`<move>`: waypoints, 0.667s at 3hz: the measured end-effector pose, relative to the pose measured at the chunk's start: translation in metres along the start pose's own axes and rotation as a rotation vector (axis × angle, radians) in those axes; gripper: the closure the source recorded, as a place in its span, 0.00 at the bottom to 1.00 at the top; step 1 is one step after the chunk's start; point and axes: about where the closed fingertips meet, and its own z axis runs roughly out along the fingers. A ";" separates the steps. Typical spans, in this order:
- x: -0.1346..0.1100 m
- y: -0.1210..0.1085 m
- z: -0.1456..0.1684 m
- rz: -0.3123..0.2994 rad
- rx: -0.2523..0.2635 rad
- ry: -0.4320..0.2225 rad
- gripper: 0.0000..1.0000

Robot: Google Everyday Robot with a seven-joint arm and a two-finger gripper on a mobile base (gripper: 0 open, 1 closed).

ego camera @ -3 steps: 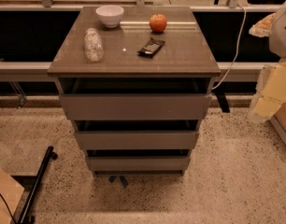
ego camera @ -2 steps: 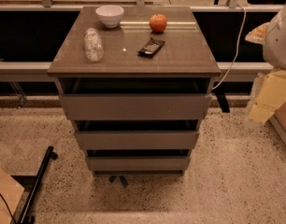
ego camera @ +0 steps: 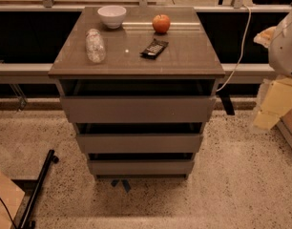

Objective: Open middle drawer

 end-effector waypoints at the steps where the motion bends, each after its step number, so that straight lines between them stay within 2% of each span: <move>1: -0.001 0.017 0.026 0.002 0.016 -0.041 0.00; 2: -0.016 0.025 0.089 -0.004 0.022 -0.122 0.00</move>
Offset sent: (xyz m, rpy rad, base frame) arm 0.0295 0.0407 -0.1177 0.1608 -0.0972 0.0705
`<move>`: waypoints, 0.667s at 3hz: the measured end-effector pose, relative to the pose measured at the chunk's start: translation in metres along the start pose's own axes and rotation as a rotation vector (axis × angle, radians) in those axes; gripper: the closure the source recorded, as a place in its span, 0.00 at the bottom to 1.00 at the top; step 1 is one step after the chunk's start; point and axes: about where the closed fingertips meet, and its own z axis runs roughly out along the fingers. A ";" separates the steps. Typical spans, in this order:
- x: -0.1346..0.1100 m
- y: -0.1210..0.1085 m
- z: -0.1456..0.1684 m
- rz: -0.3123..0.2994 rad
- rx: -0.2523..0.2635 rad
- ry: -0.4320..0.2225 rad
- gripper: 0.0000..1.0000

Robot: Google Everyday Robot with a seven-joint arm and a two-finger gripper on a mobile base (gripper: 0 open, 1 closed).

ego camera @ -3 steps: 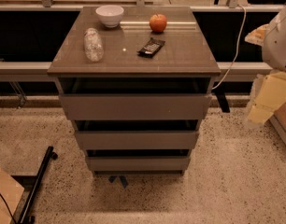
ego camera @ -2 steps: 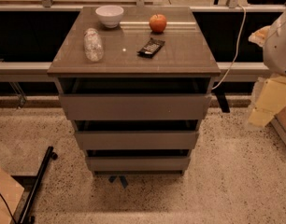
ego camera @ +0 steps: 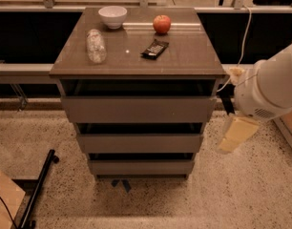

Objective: Open middle drawer

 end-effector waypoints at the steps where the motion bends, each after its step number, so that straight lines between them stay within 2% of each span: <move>1: 0.000 0.000 0.043 0.003 -0.003 -0.015 0.00; 2: -0.001 -0.001 0.043 0.004 0.004 -0.019 0.00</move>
Offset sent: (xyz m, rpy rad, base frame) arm 0.0167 0.0075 -0.0317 0.0132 -0.0002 0.0040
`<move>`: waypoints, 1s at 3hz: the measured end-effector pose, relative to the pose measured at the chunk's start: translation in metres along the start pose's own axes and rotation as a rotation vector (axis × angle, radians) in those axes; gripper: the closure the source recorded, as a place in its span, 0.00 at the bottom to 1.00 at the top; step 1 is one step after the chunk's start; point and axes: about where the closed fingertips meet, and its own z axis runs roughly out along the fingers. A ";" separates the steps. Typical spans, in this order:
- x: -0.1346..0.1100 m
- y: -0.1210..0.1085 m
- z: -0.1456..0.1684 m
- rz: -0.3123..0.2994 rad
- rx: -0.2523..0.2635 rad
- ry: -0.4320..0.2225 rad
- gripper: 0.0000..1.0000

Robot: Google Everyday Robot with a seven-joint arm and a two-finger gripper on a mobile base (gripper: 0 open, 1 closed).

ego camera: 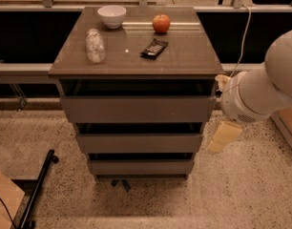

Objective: Open middle drawer

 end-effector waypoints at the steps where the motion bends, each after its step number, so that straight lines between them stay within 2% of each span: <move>1: 0.003 0.007 0.000 0.004 0.004 0.047 0.00; 2: 0.004 0.029 0.027 0.015 -0.003 0.047 0.00; 3: 0.000 0.038 0.071 0.047 0.010 -0.019 0.00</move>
Offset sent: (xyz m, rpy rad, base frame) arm -0.0043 0.0309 -0.0763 0.0079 -0.0447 -0.0446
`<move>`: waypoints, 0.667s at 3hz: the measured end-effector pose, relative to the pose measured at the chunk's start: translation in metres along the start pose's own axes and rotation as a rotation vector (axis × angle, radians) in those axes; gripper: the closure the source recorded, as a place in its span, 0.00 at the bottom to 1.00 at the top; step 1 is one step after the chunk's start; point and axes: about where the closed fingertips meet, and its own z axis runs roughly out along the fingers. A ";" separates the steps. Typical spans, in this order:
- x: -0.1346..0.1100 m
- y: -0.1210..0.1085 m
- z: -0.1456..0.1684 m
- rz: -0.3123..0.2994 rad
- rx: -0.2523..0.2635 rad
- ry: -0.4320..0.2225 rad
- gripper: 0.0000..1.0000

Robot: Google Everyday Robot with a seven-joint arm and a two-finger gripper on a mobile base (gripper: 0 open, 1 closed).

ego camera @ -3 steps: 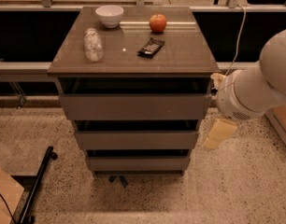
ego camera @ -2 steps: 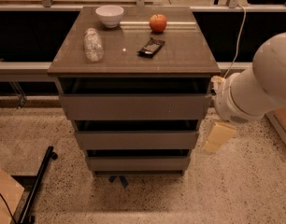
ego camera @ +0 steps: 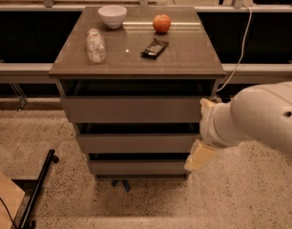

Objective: Open middle drawer

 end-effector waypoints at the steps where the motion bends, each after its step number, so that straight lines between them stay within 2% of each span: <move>1: 0.000 -0.002 0.054 0.037 -0.008 -0.067 0.00; 2: 0.003 0.001 0.063 0.046 -0.020 -0.070 0.00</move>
Offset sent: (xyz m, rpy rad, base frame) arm 0.0229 0.0096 -0.0350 0.0622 -0.0106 -0.0022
